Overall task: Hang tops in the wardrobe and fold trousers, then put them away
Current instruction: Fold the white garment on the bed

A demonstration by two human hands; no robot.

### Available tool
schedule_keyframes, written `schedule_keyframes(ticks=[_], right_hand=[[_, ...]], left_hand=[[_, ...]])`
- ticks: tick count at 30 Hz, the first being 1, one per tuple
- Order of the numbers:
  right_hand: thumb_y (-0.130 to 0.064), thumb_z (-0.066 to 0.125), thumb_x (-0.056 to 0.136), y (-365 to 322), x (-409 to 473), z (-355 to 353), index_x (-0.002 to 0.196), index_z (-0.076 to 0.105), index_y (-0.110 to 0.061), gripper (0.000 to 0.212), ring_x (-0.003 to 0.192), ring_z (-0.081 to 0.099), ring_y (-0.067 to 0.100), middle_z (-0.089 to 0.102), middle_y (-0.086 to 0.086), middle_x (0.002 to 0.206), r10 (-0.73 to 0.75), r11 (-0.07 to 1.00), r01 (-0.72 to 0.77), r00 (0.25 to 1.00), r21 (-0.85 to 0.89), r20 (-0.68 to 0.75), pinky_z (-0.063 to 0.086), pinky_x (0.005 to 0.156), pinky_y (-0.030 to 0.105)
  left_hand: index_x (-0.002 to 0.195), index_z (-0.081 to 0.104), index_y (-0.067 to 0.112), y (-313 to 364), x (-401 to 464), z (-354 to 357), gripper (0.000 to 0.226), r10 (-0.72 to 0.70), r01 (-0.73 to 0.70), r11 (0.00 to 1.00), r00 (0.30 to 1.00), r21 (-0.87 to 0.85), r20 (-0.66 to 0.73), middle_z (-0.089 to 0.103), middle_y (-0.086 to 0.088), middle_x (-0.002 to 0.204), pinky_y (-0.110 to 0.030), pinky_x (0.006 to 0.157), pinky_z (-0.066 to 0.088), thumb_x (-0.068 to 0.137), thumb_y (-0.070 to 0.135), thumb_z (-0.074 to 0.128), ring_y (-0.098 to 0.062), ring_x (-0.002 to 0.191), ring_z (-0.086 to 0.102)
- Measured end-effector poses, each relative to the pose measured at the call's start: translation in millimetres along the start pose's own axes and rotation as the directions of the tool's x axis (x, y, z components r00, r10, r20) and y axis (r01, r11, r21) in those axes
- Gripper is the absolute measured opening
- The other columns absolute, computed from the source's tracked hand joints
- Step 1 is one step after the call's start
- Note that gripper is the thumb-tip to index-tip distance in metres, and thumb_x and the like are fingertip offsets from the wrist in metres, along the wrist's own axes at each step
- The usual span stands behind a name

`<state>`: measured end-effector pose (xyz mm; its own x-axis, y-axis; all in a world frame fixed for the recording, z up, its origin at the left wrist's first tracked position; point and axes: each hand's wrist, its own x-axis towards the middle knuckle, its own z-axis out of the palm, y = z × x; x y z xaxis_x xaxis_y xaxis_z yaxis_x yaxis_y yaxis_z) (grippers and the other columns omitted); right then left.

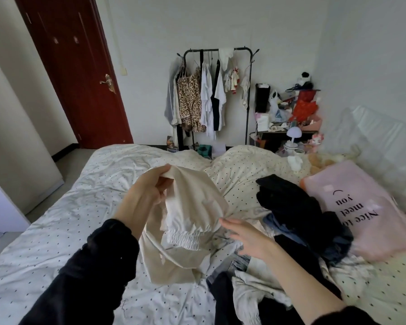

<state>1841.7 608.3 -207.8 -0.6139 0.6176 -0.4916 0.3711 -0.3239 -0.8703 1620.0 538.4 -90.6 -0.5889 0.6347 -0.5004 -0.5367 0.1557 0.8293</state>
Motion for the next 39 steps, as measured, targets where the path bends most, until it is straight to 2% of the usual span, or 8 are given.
schedule_keyframes(ticks=[6, 10, 15, 23, 29, 31, 35, 39], right_hand=[[-0.018, 0.069, 0.082, -5.4, 6.4, 13.6, 0.091, 0.067, -0.018, 0.009, 0.096, 0.061, 0.017, 0.069, -0.003, 0.093, -0.171, 0.984, 0.177, 0.972, 0.030, -0.160, 0.043, 0.067, 0.028], [-0.009, 0.068, 0.081, -31.5, 0.1, 4.5, 0.089, 0.069, -0.012, 0.009, 0.094, 0.065, 0.026, 0.072, 0.007, 0.092, -0.228, 0.974, 0.226, 0.955, -0.032, -0.188, 0.052, 0.081, 0.037], [-0.009, 0.066, 0.083, -78.9, -1.7, -1.0, 0.090, 0.064, -0.007, 0.008, 0.073, 0.063, 0.020, 0.068, 0.007, 0.082, -0.092, 0.988, 0.116, 0.973, 0.104, -0.210, 0.049, 0.067, 0.030], [-0.006, 0.054, 0.090, -127.5, 4.2, 30.3, 0.083, 0.062, -0.011, 0.011, 0.071, 0.063, 0.018, 0.069, 0.004, 0.079, 0.070, 0.975, -0.027, 0.979, 0.221, -0.190, 0.045, 0.056, 0.032], [-0.007, 0.057, 0.089, -161.2, 5.5, 31.4, 0.089, 0.065, -0.008, 0.008, 0.073, 0.068, 0.021, 0.073, 0.005, 0.069, 0.072, 0.936, -0.007, 0.983, 0.352, -0.171, 0.046, 0.057, 0.038], [-0.008, 0.057, 0.090, -170.6, 5.1, 32.4, 0.086, 0.065, -0.008, 0.008, 0.070, 0.068, 0.021, 0.072, 0.005, 0.065, 0.073, 0.921, -0.003, 0.984, 0.390, -0.164, 0.045, 0.058, 0.039], [-0.004, 0.053, 0.090, -189.7, 0.3, 35.1, 0.080, 0.063, -0.006, 0.015, 0.055, 0.067, 0.020, 0.070, 0.005, 0.058, 0.021, 0.904, 0.046, 0.988, 0.424, -0.151, 0.045, 0.062, 0.037], [-0.003, 0.049, 0.092, -216.4, -10.8, 33.2, 0.078, 0.061, -0.005, 0.018, 0.062, 0.066, 0.019, 0.069, 0.006, 0.059, -0.054, 0.897, 0.114, 0.987, 0.427, -0.150, 0.044, 0.067, 0.035]], left_hand=[[0.064, 0.050, 0.021, 11.1, -3.8, -16.8, 0.028, -0.002, 0.003, 1.000, 0.999, -0.016, 0.032, 0.047, 0.008, 0.059, -0.021, 0.054, 0.025, 0.084, 0.023, 0.069, -0.005, 0.050, 0.040], [0.068, 0.051, 0.021, 12.7, -8.8, -38.1, 0.027, -0.030, 0.029, 0.998, 1.000, 0.052, 0.009, 0.059, 0.009, 0.068, -0.026, 0.064, 0.025, 0.090, 0.033, 0.060, -0.004, 0.058, 0.054], [0.115, 0.056, 0.007, 8.6, -15.2, -55.4, 0.044, 0.019, -0.049, 0.931, 0.996, 0.361, 0.086, 0.063, -0.005, 0.110, -0.039, 0.111, 0.015, 0.096, 0.045, 0.045, -0.017, 0.093, 0.059], [0.142, 0.036, 0.028, -9.5, -38.7, -52.6, 0.088, 0.255, -0.593, 0.470, 0.800, 0.654, 0.542, 0.042, 0.009, 0.142, -0.020, 0.096, 0.036, 0.065, 0.063, 0.061, -0.004, 0.120, 0.046], [0.150, 0.008, 0.025, -39.5, -29.4, -39.8, 0.124, 0.472, -0.577, -0.117, 0.684, 0.808, 0.556, 0.031, 0.003, 0.144, -0.049, 0.110, 0.022, 0.054, 0.071, 0.071, -0.020, 0.132, 0.027], [0.148, 0.013, 0.023, -47.2, -23.6, -35.1, 0.114, 0.605, -0.501, -0.193, 0.616, 0.843, 0.505, 0.035, 0.003, 0.139, -0.045, 0.103, 0.023, 0.060, 0.067, 0.070, -0.019, 0.127, 0.032], [0.112, 0.043, 0.018, -27.2, -17.3, -22.5, 0.042, 0.819, -0.384, -0.168, 0.459, 0.908, 0.345, 0.059, -0.001, 0.108, -0.034, 0.073, 0.012, 0.077, 0.034, 0.060, -0.025, 0.102, 0.057], [0.110, 0.045, 0.019, 24.2, -21.2, -18.9, 0.037, 0.799, -0.434, -0.116, 0.493, 0.893, 0.344, 0.068, -0.005, 0.096, -0.036, 0.080, 0.019, 0.078, 0.029, 0.061, -0.030, 0.095, 0.062]])
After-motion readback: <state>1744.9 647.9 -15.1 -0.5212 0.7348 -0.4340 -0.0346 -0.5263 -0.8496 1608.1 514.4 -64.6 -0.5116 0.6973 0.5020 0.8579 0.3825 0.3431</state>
